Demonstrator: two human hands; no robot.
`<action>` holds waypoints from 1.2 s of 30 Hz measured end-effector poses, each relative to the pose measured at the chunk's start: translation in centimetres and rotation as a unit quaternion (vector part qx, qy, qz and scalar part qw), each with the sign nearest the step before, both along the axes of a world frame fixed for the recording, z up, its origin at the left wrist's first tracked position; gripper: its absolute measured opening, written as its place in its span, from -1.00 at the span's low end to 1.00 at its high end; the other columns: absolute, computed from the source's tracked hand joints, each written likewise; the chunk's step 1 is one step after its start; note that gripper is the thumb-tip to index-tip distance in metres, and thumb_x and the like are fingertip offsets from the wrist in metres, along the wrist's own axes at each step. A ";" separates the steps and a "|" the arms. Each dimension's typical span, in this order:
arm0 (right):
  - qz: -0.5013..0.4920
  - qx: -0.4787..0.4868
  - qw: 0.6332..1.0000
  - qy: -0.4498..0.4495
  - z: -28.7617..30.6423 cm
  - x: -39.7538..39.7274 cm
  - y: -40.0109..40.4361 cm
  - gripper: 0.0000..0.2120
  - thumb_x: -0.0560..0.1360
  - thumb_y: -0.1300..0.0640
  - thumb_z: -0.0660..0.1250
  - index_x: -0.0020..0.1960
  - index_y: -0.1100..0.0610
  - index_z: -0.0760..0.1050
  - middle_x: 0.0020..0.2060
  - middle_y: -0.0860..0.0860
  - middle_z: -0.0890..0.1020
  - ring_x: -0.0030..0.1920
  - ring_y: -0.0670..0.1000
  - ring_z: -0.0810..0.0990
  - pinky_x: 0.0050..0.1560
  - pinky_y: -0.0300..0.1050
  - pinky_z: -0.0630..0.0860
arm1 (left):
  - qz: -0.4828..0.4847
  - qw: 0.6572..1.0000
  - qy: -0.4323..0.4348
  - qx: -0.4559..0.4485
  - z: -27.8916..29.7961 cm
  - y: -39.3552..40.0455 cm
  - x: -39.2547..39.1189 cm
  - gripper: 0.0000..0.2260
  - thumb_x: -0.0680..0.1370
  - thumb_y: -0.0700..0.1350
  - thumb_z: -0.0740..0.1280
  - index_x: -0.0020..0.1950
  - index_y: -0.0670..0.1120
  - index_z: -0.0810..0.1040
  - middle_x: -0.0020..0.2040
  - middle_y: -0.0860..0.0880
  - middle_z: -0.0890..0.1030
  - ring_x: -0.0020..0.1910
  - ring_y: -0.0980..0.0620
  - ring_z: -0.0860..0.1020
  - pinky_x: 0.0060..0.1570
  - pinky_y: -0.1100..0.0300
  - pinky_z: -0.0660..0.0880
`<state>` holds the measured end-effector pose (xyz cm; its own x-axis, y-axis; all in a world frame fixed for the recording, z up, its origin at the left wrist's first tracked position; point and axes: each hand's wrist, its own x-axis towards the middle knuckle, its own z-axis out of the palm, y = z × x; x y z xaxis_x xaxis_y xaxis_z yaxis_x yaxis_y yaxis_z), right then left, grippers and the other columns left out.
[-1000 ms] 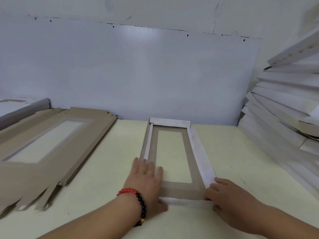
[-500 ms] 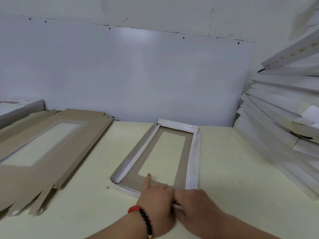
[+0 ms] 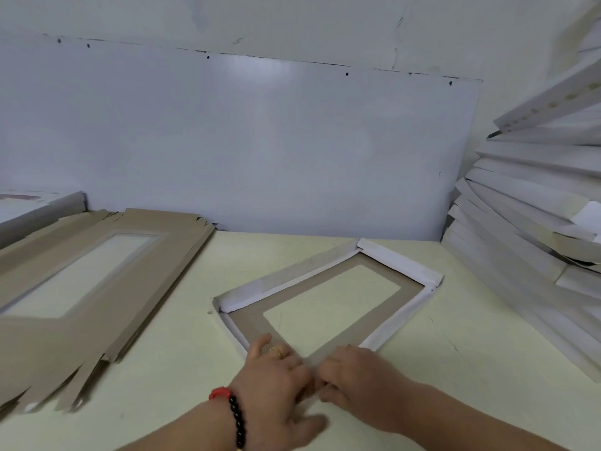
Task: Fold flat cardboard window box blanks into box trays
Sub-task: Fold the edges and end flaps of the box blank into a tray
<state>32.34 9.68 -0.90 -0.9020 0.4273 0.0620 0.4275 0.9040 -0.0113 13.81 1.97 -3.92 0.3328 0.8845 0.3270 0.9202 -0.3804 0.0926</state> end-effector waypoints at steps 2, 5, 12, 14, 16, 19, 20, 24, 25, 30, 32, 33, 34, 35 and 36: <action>0.001 -0.005 1.000 -0.003 -0.1 -0.5 0.1 -0.74 0.61 0.02 0.18 0.06 0.20 0.52 0.03 0.16 0.57 0.06 0.16 0.48 0.07 -0.03 0.31 | -0.008 0.998 0.027 0.061 -0.3 -0.1 0.9 -0.76 0.44 0.23 0.26 -0.28 0.10 0.48 -0.40 0.18 0.45 -0.27 0.13 0.51 0.09 0.09 0.38; -0.007 -0.043 0.999 0.007 0.1 0.6 1.5 -0.76 0.59 -0.02 0.20 0.07 0.11 0.54 0.04 0.06 0.60 0.07 0.08 0.50 0.11 -0.07 0.35 | -0.025 0.994 0.076 0.079 0.2 0.2 -0.2 -0.78 0.42 0.17 0.35 -0.33 0.08 0.48 -0.40 0.18 0.44 -0.26 0.13 0.51 0.01 0.14 0.24; -0.104 -0.045 0.993 -0.011 -0.1 7.3 6.1 -0.86 0.57 0.00 0.23 0.07 -0.05 0.53 -0.03 -0.17 0.58 0.03 -0.10 0.49 0.00 -0.25 0.31 | -0.029 0.993 0.112 0.024 1.7 0.6 -3.1 -0.82 0.46 0.15 0.35 -0.26 0.09 0.51 -0.33 0.19 0.49 -0.13 0.10 0.54 0.03 0.04 0.48; -0.135 -0.035 0.990 -0.010 0.2 10.0 7.0 -0.88 0.56 -0.01 0.25 0.05 -0.07 0.54 -0.10 -0.25 0.52 -0.01 -0.16 0.47 -0.07 -0.29 0.28 | -0.017 0.994 0.106 0.008 1.5 1.0 -4.5 -0.78 0.53 0.14 0.24 -0.22 0.07 0.52 -0.25 0.16 0.52 -0.03 0.05 0.52 0.13 0.01 0.38; -0.159 -0.039 0.987 -0.005 0.5 12.6 7.6 -0.85 0.56 0.00 0.26 0.09 -0.12 0.54 -0.12 -0.26 0.52 -0.04 -0.19 0.47 -0.05 -0.32 0.31 | -0.013 0.994 0.107 0.011 1.5 1.1 -5.6 -0.75 0.54 0.14 0.20 -0.23 0.05 0.51 -0.23 0.16 0.51 -0.01 0.04 0.52 0.10 0.03 0.36; -0.176 -0.018 0.984 -0.026 0.7 15.5 8.2 -0.83 0.56 -0.03 0.25 0.11 -0.18 0.53 -0.16 -0.24 0.48 -0.07 -0.20 0.42 -0.02 -0.33 0.27 | -0.014 0.996 0.083 -0.001 1.7 1.2 -6.9 -0.77 0.52 0.14 0.25 -0.25 0.05 0.50 -0.17 0.17 0.48 0.02 0.06 0.48 0.04 0.06 0.38; -0.181 0.000 0.983 -0.031 0.9 16.3 8.2 -0.87 0.55 -0.05 0.26 0.07 -0.18 0.52 -0.18 -0.25 0.43 -0.08 -0.18 0.40 -0.01 -0.33 0.25 | -0.009 0.997 0.072 -0.013 1.7 1.1 -7.5 -0.79 0.51 0.14 0.26 -0.22 0.06 0.51 -0.11 0.16 0.49 0.07 0.08 0.43 0.06 0.07 0.36; -0.195 0.087 0.977 -0.028 1.5 19.4 7.9 -0.78 0.29 -0.04 0.57 -0.21 -0.16 0.52 -0.33 -0.31 0.43 -0.19 -0.24 0.42 -0.14 -0.28 0.38 | 0.044 0.995 0.057 -0.069 1.7 0.9 -10.6 -0.74 0.52 0.20 0.15 -0.01 0.16 0.58 0.37 0.06 0.38 0.42 -0.08 0.24 0.25 -0.01 0.28; -0.201 0.089 0.976 0.003 1.4 19.8 7.5 -0.67 0.17 0.02 0.63 -0.29 -0.16 0.48 -0.38 -0.32 0.42 -0.22 -0.27 0.38 -0.23 -0.32 0.37 | 0.052 0.992 0.041 -0.110 1.5 0.9 -11.4 -0.73 0.55 0.21 0.14 0.08 0.18 0.58 0.50 0.06 0.18 0.50 -0.09 0.06 0.37 0.01 0.17; -0.283 -0.033 0.951 0.119 -0.9 20.6 6.7 -0.74 0.30 0.13 0.59 -0.32 -0.12 0.54 0.15 -0.27 0.43 0.22 -0.07 0.40 0.08 -0.07 0.40 | 0.096 0.973 -0.093 -0.186 0.9 0.4 -12.6 -0.86 0.53 0.02 0.36 -0.14 0.15 0.40 0.47 0.11 -0.44 0.50 0.06 0.24 0.23 0.42 0.27; -0.292 -0.104 0.936 0.169 -1.2 20.7 6.1 -0.78 0.38 0.16 0.53 -0.28 -0.13 0.58 0.18 -0.30 0.44 0.25 -0.28 0.37 0.13 -0.26 0.36 | 0.140 0.958 -0.157 -0.197 0.8 0.1 -12.3 -0.80 0.46 0.01 0.44 -0.06 0.09 0.42 0.48 0.15 -0.38 0.07 0.18 0.60 -0.13 0.45 0.42; -0.294 -0.121 0.933 0.171 -1.3 20.8 6.1 -0.75 0.40 0.18 0.51 -0.27 -0.16 0.58 0.06 -0.29 0.54 0.16 -0.35 0.45 0.05 -0.34 0.39 | 0.152 0.955 -0.167 -0.191 0.8 0.1 -11.9 -0.78 0.46 0.01 0.45 -0.02 0.09 0.42 0.51 0.11 -0.33 0.02 0.18 0.62 -0.17 0.43 0.42; -0.305 -0.126 0.929 0.166 -1.3 20.7 6.1 -0.74 0.42 0.17 0.49 -0.24 -0.20 0.57 -0.05 -0.26 0.58 0.03 -0.32 0.53 -0.03 -0.36 0.42 | 0.157 0.956 -0.163 -0.186 0.7 0.0 -11.6 -0.78 0.47 0.01 0.43 0.01 0.10 0.42 0.53 0.06 -0.29 0.05 0.17 0.61 -0.15 0.40 0.43; -0.312 -0.112 0.931 0.152 -1.3 20.3 5.9 -0.74 0.45 0.13 0.47 -0.18 -0.25 0.56 -0.09 -0.23 0.59 -0.04 -0.25 0.57 -0.05 -0.34 0.43 | 0.154 0.958 -0.157 -0.183 0.6 0.0 -11.3 -0.79 0.50 0.00 0.40 0.04 0.11 0.41 0.55 0.01 -0.25 0.10 0.16 0.59 -0.09 0.39 0.43; -0.316 -0.094 0.934 0.135 -1.2 19.9 5.7 -0.79 0.48 0.06 0.44 -0.04 -0.26 0.55 -0.05 -0.23 0.59 -0.01 -0.20 0.58 -0.02 -0.33 0.43 | 0.150 0.961 -0.149 -0.178 0.6 -0.1 -11.0 -0.80 0.53 -0.01 0.37 0.08 0.13 0.40 0.56 -0.02 -0.23 0.19 0.16 0.55 -0.03 0.40 0.42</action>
